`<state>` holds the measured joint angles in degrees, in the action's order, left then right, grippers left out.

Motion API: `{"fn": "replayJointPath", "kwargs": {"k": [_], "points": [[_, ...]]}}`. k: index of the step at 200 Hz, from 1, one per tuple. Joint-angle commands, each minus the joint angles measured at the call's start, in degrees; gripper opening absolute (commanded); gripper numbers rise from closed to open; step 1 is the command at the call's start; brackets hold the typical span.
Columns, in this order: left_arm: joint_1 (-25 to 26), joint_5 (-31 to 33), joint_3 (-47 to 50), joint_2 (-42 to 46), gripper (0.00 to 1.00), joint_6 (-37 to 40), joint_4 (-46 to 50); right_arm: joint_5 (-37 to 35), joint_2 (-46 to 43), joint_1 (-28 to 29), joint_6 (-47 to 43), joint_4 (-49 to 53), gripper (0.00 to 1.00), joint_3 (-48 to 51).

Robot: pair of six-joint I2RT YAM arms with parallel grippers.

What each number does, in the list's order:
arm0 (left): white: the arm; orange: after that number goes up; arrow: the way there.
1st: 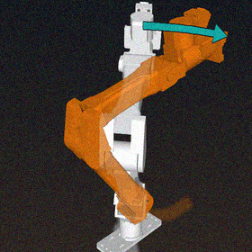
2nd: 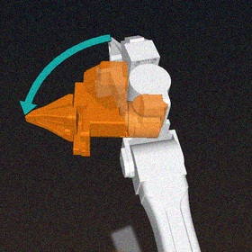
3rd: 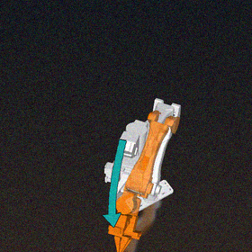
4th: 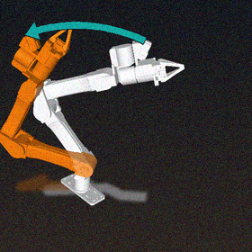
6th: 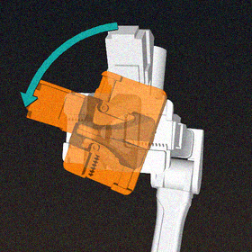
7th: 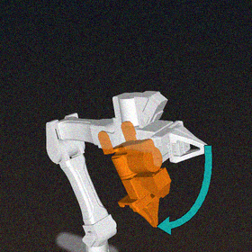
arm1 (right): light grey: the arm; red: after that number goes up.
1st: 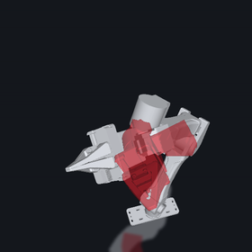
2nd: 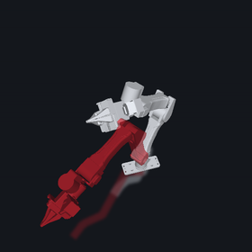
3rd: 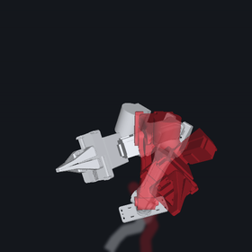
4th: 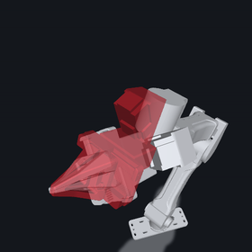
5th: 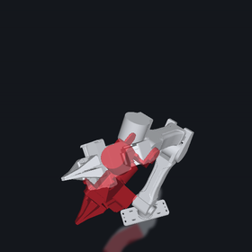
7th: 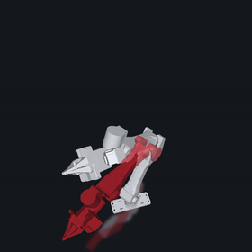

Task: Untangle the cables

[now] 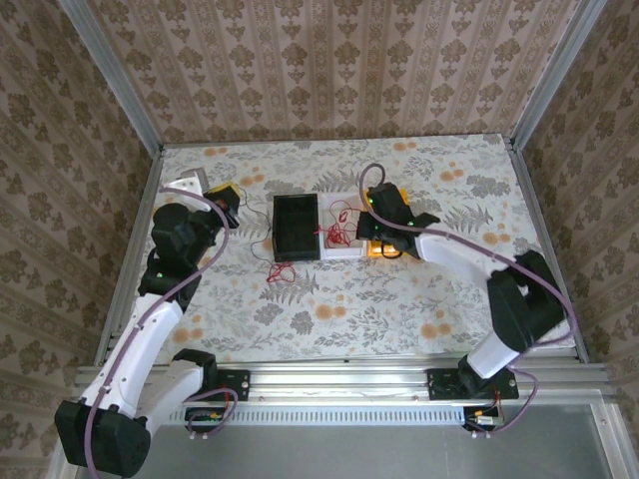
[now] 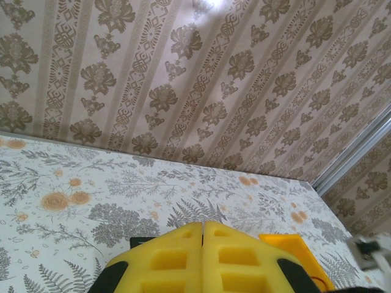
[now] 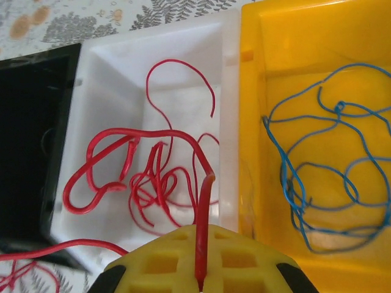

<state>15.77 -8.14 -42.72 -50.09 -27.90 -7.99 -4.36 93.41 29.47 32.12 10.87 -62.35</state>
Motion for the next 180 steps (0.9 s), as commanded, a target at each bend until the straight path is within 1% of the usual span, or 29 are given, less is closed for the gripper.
{"fn": "replayJointPath", "kwargs": {"k": [1, 9, 12, 13, 14, 15, 25, 36, 45, 60, 78, 107, 147, 180], "points": [[0.6, 0.9, 0.7, 0.4, 0.00, -0.8, -0.4, -1.5, 4.0, -0.4, 1.1, 0.0, 0.05, -5.5], [0.7, 0.8, 0.6, 0.2, 0.00, -0.7, -0.4, -1.2, 5.2, -0.4, 1.3, 0.2, 0.12, -6.3], [0.8, 0.8, 0.6, 0.2, 0.00, -0.7, -0.4, -0.9, 5.6, -0.4, 1.4, 0.2, 0.17, -6.8], [0.8, 0.8, 0.6, 0.1, 0.00, -0.7, -0.4, -0.9, 5.6, -0.4, 1.4, 0.2, 0.17, -6.8], [0.8, 0.8, 0.6, 0.1, 0.00, -0.7, -0.4, -0.8, 5.7, -0.4, 1.5, 0.2, 0.20, -7.0], [0.8, 0.7, 0.5, 0.1, 0.00, -0.7, -0.4, -0.8, 5.7, -0.4, 1.5, 0.2, 0.20, -7.0], [1.1, 0.5, 0.4, -0.4, 0.00, -0.5, -0.4, -0.5, 5.8, -0.3, 2.0, -0.1, 0.32, -7.0], [1.3, 0.4, 0.3, -0.7, 0.00, -0.4, -0.4, 0.4, 4.8, -0.3, 1.9, -1.5, 0.40, -5.9], [1.5, 0.3, 0.2, -0.9, 0.00, -0.3, -0.4, 0.8, 3.5, -0.1, 1.6, -2.4, 0.43, -4.6], [1.6, 0.1, 0.2, -1.2, 0.00, -0.4, -0.3, 2.0, 0.9, 0.7, 0.4, -3.7, 0.45, -2.3], [1.6, 0.2, 0.2, -1.2, 0.00, -0.3, 0.4, 5.6, -1.3, 2.3, -1.5, -4.7, 0.47, 0.1], [1.6, 0.3, 0.8, -1.6, 0.00, -0.6, 0.5, 12.6, -0.9, 8.0, -6.5, -5.0, 0.48, 0.6], [1.8, 0.8, 1.7, -2.0, 0.00, -2.0, -0.2, 18.2, 6.2, 16.0, -12.6, -0.1, 0.51, -6.0], [1.8, 1.8, 2.1, -0.9, 0.00, -1.9, 1.1, 20.3, 13.1, 18.9, -16.5, 5.2, 0.53, -12.1]]}}
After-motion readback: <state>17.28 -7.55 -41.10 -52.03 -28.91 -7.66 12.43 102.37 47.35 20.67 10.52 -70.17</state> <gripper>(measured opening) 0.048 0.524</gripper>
